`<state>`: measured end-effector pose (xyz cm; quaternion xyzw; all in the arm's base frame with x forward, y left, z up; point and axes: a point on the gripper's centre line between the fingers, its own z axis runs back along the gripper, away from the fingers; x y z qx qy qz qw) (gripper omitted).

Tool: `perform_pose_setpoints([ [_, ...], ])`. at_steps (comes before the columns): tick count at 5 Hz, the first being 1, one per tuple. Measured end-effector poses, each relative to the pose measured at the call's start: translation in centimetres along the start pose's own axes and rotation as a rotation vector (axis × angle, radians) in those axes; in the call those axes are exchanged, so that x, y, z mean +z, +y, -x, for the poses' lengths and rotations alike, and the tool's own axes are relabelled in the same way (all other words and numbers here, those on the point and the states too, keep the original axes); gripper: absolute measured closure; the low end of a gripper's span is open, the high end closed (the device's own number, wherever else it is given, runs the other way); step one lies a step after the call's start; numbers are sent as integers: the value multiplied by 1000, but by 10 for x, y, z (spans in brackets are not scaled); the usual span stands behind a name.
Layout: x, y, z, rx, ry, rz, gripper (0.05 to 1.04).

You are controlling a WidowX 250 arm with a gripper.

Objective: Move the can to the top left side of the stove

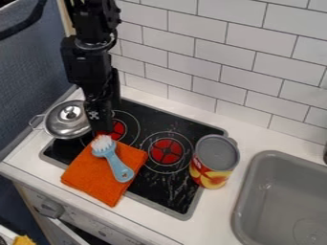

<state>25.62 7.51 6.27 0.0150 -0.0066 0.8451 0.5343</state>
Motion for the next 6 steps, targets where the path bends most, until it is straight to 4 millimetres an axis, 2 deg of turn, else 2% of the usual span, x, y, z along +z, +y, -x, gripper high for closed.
perform_pose_setpoints([
  [2, -10, 2, 6, -65, 15, -99, 83],
  [3, -12, 13, 31, -187, -37, -74, 83],
  [4, -5, 27, 55, -300, -92, -5, 83],
  [5, -13, 49, 82, -424, -98, 11, 83],
  [6, -16, 58, 111, -507, -50, 52, 83],
])
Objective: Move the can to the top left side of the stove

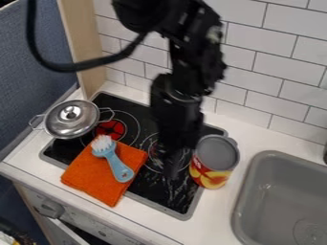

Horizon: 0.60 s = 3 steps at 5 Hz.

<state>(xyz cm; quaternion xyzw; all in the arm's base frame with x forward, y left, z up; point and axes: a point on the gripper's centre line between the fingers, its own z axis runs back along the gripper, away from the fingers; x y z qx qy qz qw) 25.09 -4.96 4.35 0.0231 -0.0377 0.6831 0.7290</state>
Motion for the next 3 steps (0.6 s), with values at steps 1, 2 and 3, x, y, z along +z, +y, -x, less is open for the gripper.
perform_pose_setpoints([
  [1, -11, -5, 27, -71, 25, 5, 83],
  [2, -23, -11, 52, -178, 87, 4, 83],
  [3, -39, -18, 68, -269, 105, 24, 83],
])
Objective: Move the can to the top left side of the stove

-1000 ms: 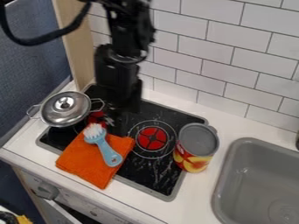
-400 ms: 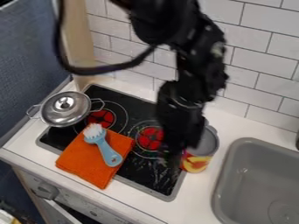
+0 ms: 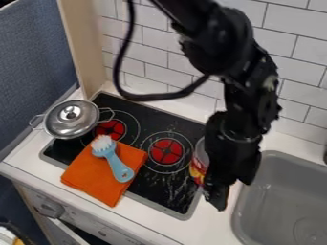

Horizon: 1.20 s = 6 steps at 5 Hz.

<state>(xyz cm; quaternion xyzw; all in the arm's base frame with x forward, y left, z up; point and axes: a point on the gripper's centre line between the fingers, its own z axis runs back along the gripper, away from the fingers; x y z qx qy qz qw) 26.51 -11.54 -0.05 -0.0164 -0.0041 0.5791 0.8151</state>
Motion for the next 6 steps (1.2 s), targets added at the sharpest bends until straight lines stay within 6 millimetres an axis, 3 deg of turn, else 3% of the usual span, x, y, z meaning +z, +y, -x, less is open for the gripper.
perform_pose_setpoints([
  [2, -25, -20, 15, -24, -4, 49, 83],
  [3, -40, -24, 13, -34, -32, 30, 83],
  [6, -47, -41, -30, 36, -110, 18, 83],
])
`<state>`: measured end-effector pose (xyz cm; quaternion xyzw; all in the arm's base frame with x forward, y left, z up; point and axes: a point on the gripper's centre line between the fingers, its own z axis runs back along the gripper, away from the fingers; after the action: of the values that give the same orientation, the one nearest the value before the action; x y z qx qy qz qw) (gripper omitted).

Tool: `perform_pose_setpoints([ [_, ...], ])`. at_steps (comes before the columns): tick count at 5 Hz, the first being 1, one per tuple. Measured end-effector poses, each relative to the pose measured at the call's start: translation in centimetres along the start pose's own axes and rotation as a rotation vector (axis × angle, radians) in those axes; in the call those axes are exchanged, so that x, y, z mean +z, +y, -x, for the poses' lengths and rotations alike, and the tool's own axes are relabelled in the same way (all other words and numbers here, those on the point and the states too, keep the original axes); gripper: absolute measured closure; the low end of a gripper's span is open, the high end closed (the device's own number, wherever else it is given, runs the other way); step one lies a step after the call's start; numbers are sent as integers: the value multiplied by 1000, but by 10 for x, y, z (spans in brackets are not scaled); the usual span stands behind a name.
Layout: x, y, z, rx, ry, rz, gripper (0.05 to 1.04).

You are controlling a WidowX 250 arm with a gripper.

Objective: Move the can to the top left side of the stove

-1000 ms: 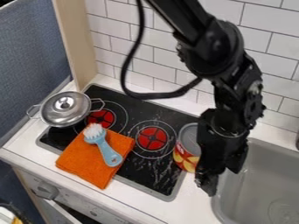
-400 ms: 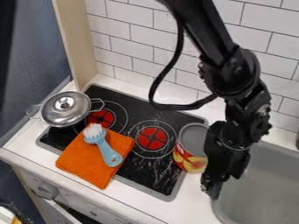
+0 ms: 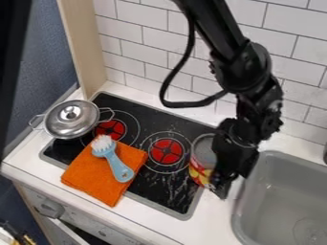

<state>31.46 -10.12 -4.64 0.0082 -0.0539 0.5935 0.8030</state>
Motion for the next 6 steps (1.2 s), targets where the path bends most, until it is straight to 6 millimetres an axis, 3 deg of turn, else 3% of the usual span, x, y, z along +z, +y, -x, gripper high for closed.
perform_pose_setpoints([
  [3, -11, -13, -50, 89, -49, -50, 83],
  [4, -9, -26, -72, 118, -66, -47, 83],
  [6, -13, -32, -114, 210, -65, -83, 83],
])
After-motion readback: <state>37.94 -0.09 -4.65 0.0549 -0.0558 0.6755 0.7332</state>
